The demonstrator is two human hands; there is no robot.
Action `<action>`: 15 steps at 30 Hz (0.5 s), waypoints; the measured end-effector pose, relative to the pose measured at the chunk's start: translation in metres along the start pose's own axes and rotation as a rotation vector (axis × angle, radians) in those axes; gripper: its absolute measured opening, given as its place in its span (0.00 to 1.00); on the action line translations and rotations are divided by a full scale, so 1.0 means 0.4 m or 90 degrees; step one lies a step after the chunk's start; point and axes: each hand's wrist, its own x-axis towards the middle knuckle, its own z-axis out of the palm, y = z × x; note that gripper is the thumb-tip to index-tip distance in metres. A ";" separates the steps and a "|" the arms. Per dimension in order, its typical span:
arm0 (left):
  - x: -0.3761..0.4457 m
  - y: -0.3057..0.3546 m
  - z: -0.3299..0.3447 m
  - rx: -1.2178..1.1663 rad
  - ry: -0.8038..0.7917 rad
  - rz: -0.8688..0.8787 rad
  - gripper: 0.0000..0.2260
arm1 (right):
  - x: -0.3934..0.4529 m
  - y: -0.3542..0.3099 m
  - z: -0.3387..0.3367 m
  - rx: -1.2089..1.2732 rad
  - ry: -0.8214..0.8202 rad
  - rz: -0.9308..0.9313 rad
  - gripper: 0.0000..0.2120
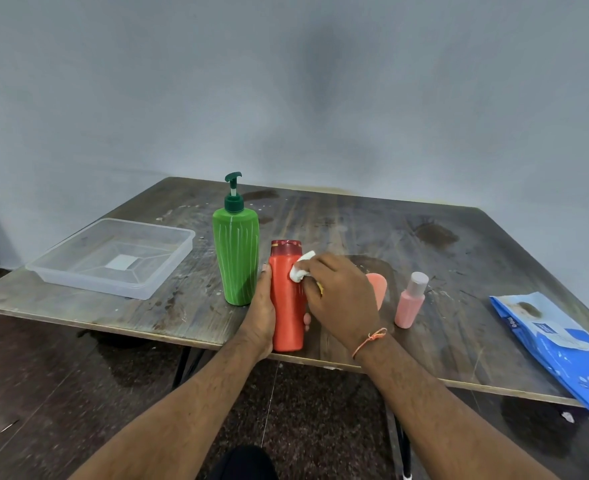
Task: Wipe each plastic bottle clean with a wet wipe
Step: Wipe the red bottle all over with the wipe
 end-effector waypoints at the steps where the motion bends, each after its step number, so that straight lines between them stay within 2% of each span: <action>1: 0.000 -0.001 -0.001 -0.002 0.013 0.005 0.38 | -0.003 -0.004 0.002 0.008 -0.010 -0.017 0.10; 4: -0.008 0.005 0.006 -0.016 0.046 0.010 0.33 | -0.023 -0.012 -0.003 0.005 -0.051 -0.072 0.09; 7: -0.010 0.011 0.012 -0.013 0.047 -0.006 0.35 | -0.025 -0.004 -0.006 -0.011 -0.023 -0.035 0.06; 9: -0.012 0.013 0.013 -0.019 0.042 -0.002 0.35 | -0.019 -0.006 -0.002 -0.016 -0.013 -0.021 0.07; 12: -0.013 0.012 0.009 -0.032 0.064 0.001 0.33 | -0.030 -0.018 0.003 -0.012 -0.048 -0.074 0.10; 15: -0.009 0.012 0.007 -0.011 0.075 -0.010 0.33 | -0.039 -0.010 -0.002 -0.006 -0.054 -0.077 0.07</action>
